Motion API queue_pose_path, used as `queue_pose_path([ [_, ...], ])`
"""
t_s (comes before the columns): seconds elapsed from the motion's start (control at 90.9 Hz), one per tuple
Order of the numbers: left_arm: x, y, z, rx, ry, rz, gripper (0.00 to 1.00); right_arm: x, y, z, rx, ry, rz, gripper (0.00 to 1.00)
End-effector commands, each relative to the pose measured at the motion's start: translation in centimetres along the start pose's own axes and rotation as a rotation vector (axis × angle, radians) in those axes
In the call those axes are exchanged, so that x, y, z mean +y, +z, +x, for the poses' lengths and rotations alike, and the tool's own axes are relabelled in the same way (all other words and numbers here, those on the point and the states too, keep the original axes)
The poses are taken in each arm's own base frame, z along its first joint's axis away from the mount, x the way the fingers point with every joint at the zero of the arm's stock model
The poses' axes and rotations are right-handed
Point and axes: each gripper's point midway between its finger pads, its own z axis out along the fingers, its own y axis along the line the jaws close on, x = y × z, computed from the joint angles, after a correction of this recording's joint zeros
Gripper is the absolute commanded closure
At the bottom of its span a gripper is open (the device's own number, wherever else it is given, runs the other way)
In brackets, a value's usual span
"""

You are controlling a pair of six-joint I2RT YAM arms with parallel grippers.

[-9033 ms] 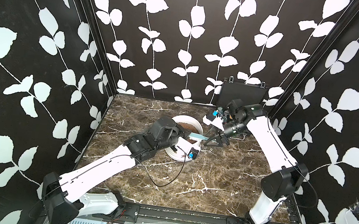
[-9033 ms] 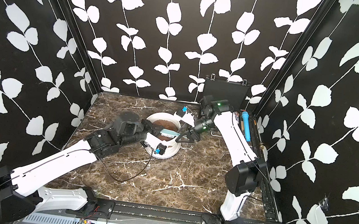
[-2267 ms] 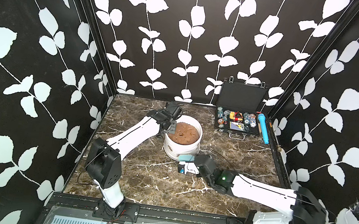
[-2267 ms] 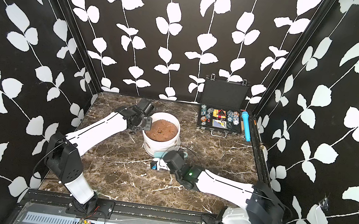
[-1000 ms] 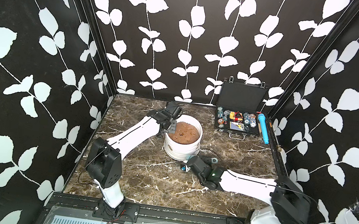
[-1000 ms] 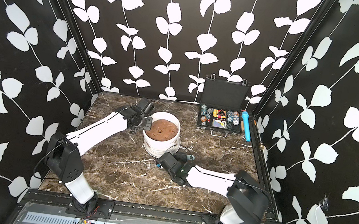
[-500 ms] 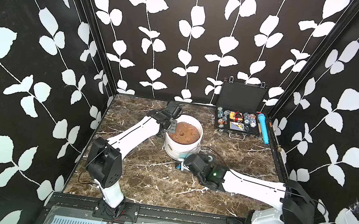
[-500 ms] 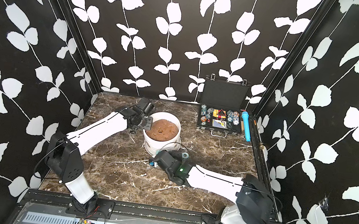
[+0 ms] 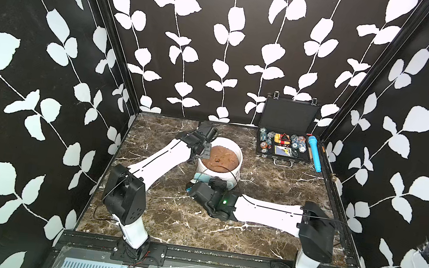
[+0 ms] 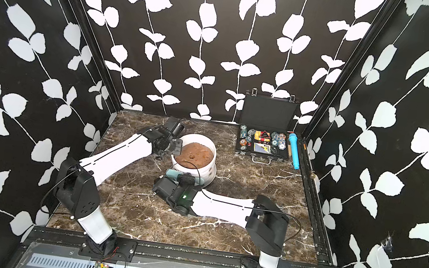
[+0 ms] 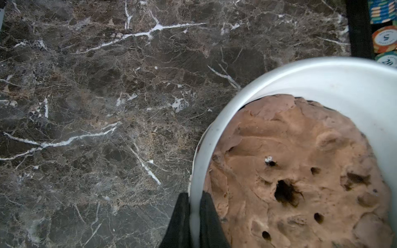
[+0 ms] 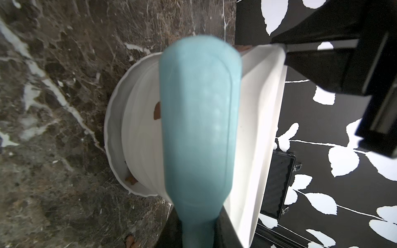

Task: Scrub the dried mud off the ceramic pot
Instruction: Brush off the soil from the pot.

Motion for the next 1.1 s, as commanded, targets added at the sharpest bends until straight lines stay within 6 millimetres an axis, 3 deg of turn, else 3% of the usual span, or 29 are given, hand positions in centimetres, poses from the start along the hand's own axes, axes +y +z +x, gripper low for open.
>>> queue_pose_path([
  [0.0,-0.2,-0.6,1.9,0.082,-0.071,0.022,1.0,-1.7,0.2,0.8,0.084,0.032,0.088,1.0],
  [0.264,-0.2,-1.2,2.3,0.096,-0.118,0.04,1.0,-0.9,1.7,1.7,0.173,-0.052,0.141,1.0],
  [0.517,-0.2,-1.0,2.4,0.095,-0.096,0.041,1.0,2.2,3.0,3.2,0.219,-0.089,0.088,1.0],
  [0.671,-0.2,-1.1,2.4,0.091,-0.089,0.044,1.0,3.2,2.1,3.2,0.17,-0.073,0.013,1.0],
  [0.792,-0.2,-1.1,2.3,0.082,-0.082,0.047,1.0,5.5,1.1,6.7,0.207,-0.136,-0.058,1.0],
  [0.869,-0.3,-1.1,2.3,0.082,-0.08,0.049,1.0,5.0,-0.6,7.5,0.168,-0.111,-0.07,1.0],
  [0.979,-0.3,-1.1,2.2,0.078,-0.092,0.048,1.0,2.3,-3.7,7.4,0.05,0.034,-0.098,1.0],
  [1.089,-0.5,-1.1,2.2,0.076,-0.108,0.063,1.0,0.8,-4.6,6.4,-0.022,0.075,-0.084,1.0],
])
